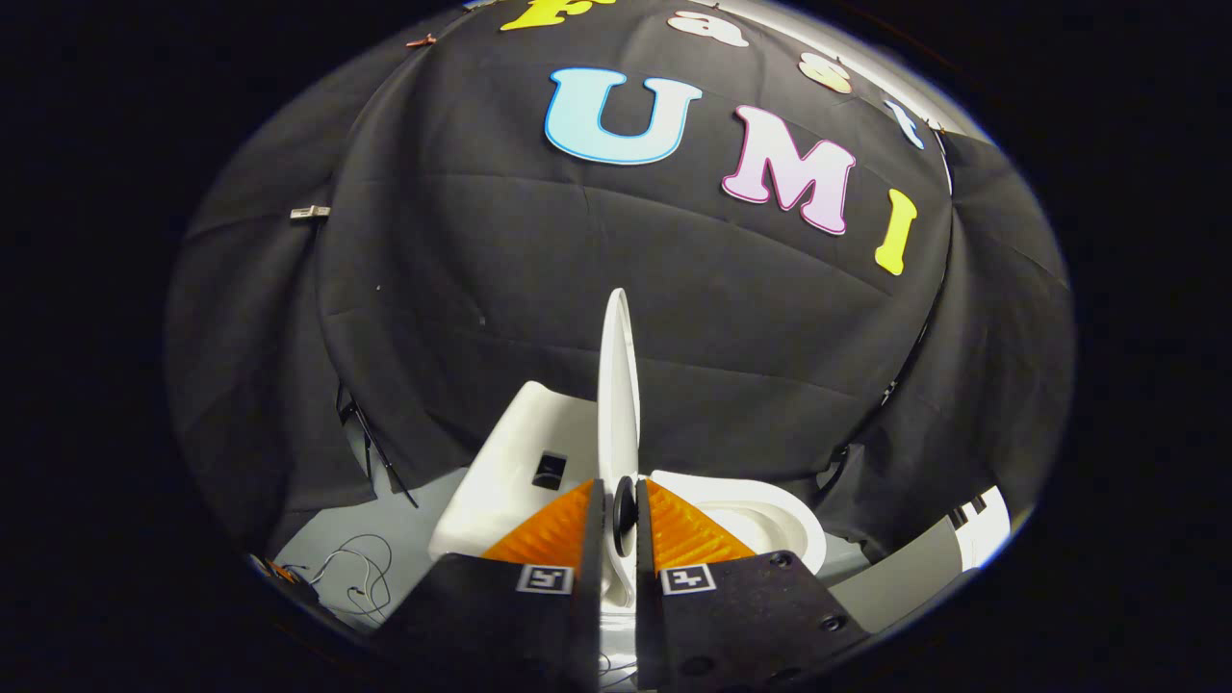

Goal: Open the toilet lid.

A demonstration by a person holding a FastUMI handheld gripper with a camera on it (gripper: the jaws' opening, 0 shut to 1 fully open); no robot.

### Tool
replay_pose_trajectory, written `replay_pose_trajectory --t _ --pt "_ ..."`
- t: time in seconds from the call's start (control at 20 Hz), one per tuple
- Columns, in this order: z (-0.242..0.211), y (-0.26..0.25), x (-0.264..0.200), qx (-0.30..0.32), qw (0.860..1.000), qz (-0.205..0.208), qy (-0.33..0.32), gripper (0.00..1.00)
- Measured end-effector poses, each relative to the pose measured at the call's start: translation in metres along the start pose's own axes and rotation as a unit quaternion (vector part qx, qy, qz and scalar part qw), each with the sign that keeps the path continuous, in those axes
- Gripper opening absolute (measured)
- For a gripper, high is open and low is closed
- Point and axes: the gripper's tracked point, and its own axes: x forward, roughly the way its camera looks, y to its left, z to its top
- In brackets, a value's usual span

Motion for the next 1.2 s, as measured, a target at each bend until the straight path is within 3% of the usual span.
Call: replay_pose_trajectory --t 0.05,0.15,0.3,0.6,0.9,1.2 --pt "0.000 0.003 -0.001 0.002 1.000 0.010 0.004 0.24" --pt "0.002 0.008 0.003 0.008 1.000 0.029 0.007 0.54" --pt "0.002 0.001 0.002 0.001 1.000 0.024 0.006 0.99" --pt "0.007 -0.004 -0.002 0.010 0.999 0.035 0.005 0.99" --pt "0.047 -0.016 -0.026 0.047 0.995 0.085 -0.033 0.99" --pt "0.072 -0.085 -0.024 0.073 0.989 0.100 -0.077 0.99"
